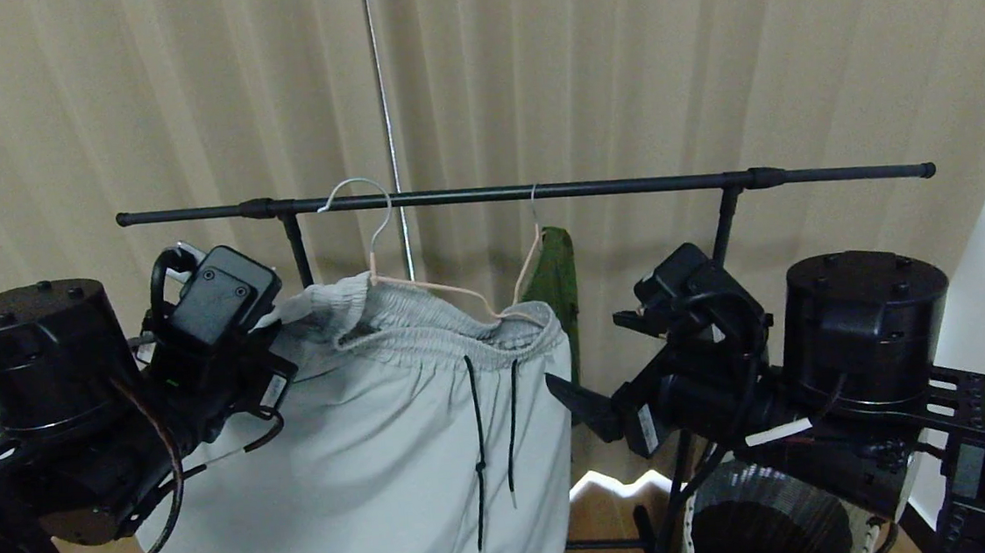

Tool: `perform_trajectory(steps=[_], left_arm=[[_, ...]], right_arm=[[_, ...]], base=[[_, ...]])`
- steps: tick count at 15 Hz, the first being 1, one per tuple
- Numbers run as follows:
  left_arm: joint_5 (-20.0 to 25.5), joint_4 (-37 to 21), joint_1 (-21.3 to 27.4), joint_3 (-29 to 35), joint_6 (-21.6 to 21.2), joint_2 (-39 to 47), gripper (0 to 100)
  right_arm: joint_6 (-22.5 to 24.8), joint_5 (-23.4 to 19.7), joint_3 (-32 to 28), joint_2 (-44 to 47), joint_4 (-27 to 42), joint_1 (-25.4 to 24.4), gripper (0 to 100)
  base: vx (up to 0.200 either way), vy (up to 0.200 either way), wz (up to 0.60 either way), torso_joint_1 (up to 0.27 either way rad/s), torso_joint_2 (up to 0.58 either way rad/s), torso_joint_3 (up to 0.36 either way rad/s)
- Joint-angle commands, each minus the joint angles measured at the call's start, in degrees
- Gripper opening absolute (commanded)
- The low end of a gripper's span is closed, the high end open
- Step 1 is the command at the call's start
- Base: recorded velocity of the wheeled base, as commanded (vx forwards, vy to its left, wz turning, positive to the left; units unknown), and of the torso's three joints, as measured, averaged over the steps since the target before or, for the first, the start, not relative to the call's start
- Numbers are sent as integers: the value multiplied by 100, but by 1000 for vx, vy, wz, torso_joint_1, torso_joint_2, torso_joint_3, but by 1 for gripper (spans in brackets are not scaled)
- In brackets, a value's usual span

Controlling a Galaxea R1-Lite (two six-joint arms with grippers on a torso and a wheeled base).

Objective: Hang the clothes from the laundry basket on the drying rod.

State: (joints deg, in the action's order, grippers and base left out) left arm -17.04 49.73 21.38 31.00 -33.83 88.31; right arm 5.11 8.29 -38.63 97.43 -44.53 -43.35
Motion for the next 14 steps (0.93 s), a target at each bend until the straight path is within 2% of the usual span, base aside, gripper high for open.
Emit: perform_trajectory(steps=[1, 5, 10, 11, 14], left_arm=[[-1, 11, 59, 11, 131, 46, 0], [17, 11, 481, -59, 641, 37, 0], [26, 11, 665, -59, 649, 20, 0], [26, 11, 753, -77, 641, 2, 0], [26, 11, 920, -103, 632, -68, 0]], right_arm=[[131, -12, 49, -31, -29, -51, 100], [491, -20, -479, 224, -56, -60, 100], [1142, 6, -1076, 540, -38, 81, 100], [1432, 6, -1226, 620, -38, 187, 100], [1563, 15, -1322, 725, -20, 213, 100]], base=[[0, 0, 0, 0, 0, 0], [0, 0, 0, 0, 0, 0], [0, 0, 0, 0, 0, 0], [0, 0, 0, 0, 0, 0], [0, 0, 0, 0, 0, 0]])
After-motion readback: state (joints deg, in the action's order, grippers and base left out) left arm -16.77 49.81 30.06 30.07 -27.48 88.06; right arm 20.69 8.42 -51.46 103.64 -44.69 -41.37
